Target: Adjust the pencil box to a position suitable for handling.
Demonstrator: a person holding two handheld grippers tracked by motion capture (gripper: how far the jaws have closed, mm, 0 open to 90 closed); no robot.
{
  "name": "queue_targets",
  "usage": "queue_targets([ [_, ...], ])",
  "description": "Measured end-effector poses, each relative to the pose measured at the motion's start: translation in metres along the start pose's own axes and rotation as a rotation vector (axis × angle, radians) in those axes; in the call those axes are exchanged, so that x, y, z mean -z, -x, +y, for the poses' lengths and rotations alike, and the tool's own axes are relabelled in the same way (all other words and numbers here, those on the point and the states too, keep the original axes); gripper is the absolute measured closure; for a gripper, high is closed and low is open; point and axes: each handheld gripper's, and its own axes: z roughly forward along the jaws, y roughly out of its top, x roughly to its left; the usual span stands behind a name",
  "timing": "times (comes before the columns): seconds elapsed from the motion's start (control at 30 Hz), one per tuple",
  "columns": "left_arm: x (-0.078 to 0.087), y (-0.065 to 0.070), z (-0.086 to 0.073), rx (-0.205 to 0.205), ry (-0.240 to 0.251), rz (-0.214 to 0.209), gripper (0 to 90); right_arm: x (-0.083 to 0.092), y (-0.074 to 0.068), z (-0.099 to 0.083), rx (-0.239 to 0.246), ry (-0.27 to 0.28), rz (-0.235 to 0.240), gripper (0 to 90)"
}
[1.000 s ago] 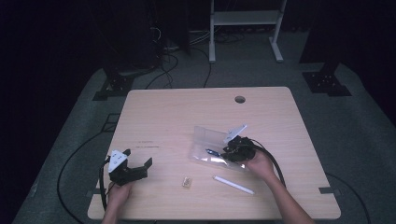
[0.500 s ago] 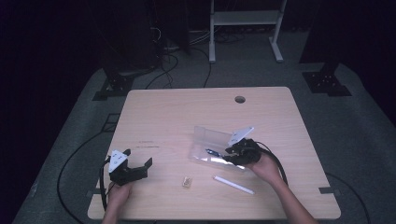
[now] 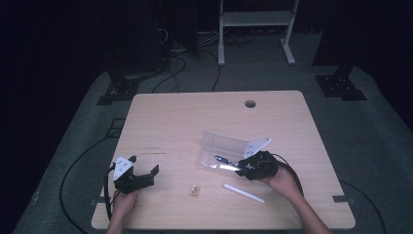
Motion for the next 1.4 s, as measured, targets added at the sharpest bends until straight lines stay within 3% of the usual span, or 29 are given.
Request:
queue_targets([
  [0.5,0.0,0.0,0.0,0.001,0.0,0.0,0.0,0.003,-0.018,-0.012,0.035,-0.008,0.018,56.2],
  [1.1,0.0,0.0,0.0,-0.002,-0.001,-0.001,0.0,0.008,-0.031,-0.029,0.019,-0.004,0.045,56.1],
  [1.4,0.0,0.0,0.0,-0.004,-0.001,0.0,0.0,0.003,-0.041,-0.035,0.036,-0.017,0.061,57.2],
])
